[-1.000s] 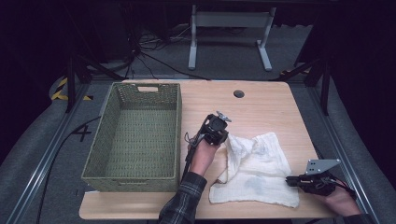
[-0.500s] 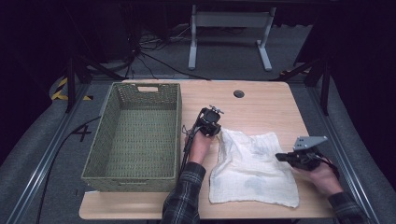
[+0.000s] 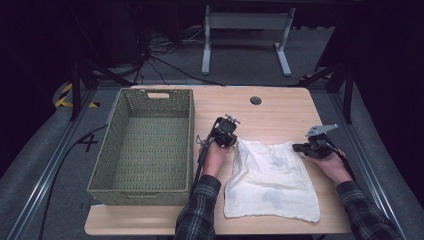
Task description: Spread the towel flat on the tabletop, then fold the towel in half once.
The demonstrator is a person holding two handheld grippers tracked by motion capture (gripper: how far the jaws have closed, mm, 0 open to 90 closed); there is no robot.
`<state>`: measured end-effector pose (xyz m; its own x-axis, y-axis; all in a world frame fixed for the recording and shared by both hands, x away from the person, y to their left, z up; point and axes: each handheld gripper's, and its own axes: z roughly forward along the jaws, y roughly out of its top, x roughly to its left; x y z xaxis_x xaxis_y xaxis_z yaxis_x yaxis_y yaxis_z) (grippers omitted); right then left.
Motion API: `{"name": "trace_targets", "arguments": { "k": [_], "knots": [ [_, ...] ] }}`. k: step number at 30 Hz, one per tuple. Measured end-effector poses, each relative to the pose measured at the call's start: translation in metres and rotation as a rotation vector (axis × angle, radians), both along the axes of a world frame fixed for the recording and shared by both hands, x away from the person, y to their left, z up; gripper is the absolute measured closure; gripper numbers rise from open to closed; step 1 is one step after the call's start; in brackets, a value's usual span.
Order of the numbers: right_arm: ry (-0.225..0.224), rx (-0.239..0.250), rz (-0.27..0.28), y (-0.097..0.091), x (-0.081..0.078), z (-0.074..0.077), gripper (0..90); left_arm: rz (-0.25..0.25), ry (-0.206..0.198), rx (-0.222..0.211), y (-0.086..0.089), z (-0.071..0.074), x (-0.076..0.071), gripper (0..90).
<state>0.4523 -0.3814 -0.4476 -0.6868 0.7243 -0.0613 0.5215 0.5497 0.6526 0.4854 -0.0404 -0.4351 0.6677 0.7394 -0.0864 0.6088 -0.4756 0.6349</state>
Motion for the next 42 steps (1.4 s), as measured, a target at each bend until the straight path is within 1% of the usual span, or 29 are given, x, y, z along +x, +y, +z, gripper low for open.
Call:
{"name": "trace_targets", "arguments": {
  "k": [2, 3, 5, 9, 10, 12, 13, 14, 15, 17, 19, 21, 23, 25, 26, 28, 29, 31, 33, 35, 36, 37, 39, 40, 42],
  "knots": [
    [-0.009, -0.014, -0.016, -0.001, 0.001, 0.000, 90.0, 0.001, -0.001, 0.005, 0.000, -0.001, 0.000, 86.5],
    [-0.020, -0.033, -0.028, -0.001, 0.002, 0.001, 89.9, 0.008, -0.001, 0.009, 0.000, -0.002, 0.001, 86.4],
    [-0.026, -0.048, -0.053, -0.003, 0.004, 0.001, 90.0, 0.012, -0.013, 0.024, -0.001, -0.002, 0.004, 86.4],
    [-0.044, -0.069, -0.087, -0.007, 0.008, 0.001, 90.0, 0.024, -0.033, 0.065, 0.000, -0.003, 0.010, 86.5],
    [-0.042, -0.070, -0.091, -0.007, 0.008, 0.001, 90.0, 0.036, -0.035, 0.072, 0.000, -0.003, 0.013, 86.5],
    [-0.044, -0.070, -0.093, -0.007, 0.007, 0.001, 90.0, 0.050, -0.026, 0.070, 0.001, -0.006, 0.017, 86.4],
    [-0.040, -0.066, -0.090, -0.007, 0.007, 0.001, 89.8, 0.054, -0.028, 0.072, 0.001, -0.006, 0.018, 85.9],
    [-0.037, -0.057, -0.089, -0.007, 0.007, 0.001, 89.7, 0.065, -0.040, 0.083, 0.001, -0.007, 0.018, 84.5],
    [-0.041, -0.048, -0.081, -0.008, 0.007, 0.002, 89.6, 0.072, -0.042, 0.085, 0.001, -0.007, 0.018, 81.9],
    [-0.049, -0.026, -0.077, -0.009, 0.007, 0.004, 86.9, 0.081, -0.046, 0.070, 0.002, -0.006, 0.017, 76.1],
    [-0.055, -0.006, -0.068, -0.010, 0.007, 0.007, 84.8, 0.087, -0.042, 0.072, 0.004, -0.004, 0.016, 72.5],
    [-0.060, 0.005, -0.070, -0.011, 0.009, 0.008, 82.0, 0.108, -0.044, 0.069, 0.007, -0.004, 0.013, 69.0],
    [-0.057, 0.009, -0.076, -0.013, 0.011, 0.008, 79.8, 0.118, -0.030, 0.073, 0.010, -0.006, 0.013, 66.5],
    [-0.055, 0.014, -0.089, -0.015, 0.014, 0.007, 78.1, 0.126, -0.013, 0.053, 0.011, -0.008, 0.014, 63.3],
    [-0.057, 0.015, -0.092, -0.015, 0.015, 0.007, 77.3, 0.124, -0.010, 0.061, 0.010, -0.010, 0.015, 63.2],
    [-0.061, 0.024, -0.103, -0.015, 0.018, 0.006, 75.7, 0.116, -0.004, 0.062, 0.008, -0.013, 0.016, 62.8],
    [-0.058, 0.027, -0.105, -0.015, 0.020, 0.006, 74.8, 0.113, 0.001, 0.069, 0.008, -0.014, 0.016, 63.7],
    [-0.056, 0.025, -0.111, -0.014, 0.022, 0.004, 73.5, 0.112, 0.001, 0.060, 0.007, -0.016, 0.016, 66.9],
    [-0.051, 0.021, -0.115, -0.014, 0.024, 0.002, 71.7, 0.106, -0.008, 0.055, 0.006, -0.016, 0.016, 70.2],
    [-0.044, 0.024, -0.128, -0.015, 0.027, 0.000, 69.8, 0.101, -0.007, 0.058, 0.005, -0.016, 0.016, 77.4],
    [-0.037, 0.025, -0.130, -0.015, 0.028, -0.001, 69.4, 0.096, -0.007, 0.052, 0.004, -0.016, 0.016, 80.6],
    [-0.031, 0.032, -0.127, -0.016, 0.029, -0.002, 70.5, 0.091, -0.002, 0.062, 0.003, -0.015, 0.016, 83.4],
    [-0.014, 0.053, -0.116, -0.016, 0.030, -0.003, 79.6, 0.095, -0.001, 0.065, 0.002, -0.015, 0.016, 85.5],
    [-0.015, 0.053, -0.108, -0.015, 0.030, -0.003, 83.8, 0.098, -0.001, 0.063, 0.003, -0.014, 0.016, 85.9],
    [-0.022, 0.041, -0.102, -0.013, 0.029, -0.002, 85.5, 0.114, -0.009, 0.047, 0.005, -0.012, 0.014, 86.3]
  ]
}}
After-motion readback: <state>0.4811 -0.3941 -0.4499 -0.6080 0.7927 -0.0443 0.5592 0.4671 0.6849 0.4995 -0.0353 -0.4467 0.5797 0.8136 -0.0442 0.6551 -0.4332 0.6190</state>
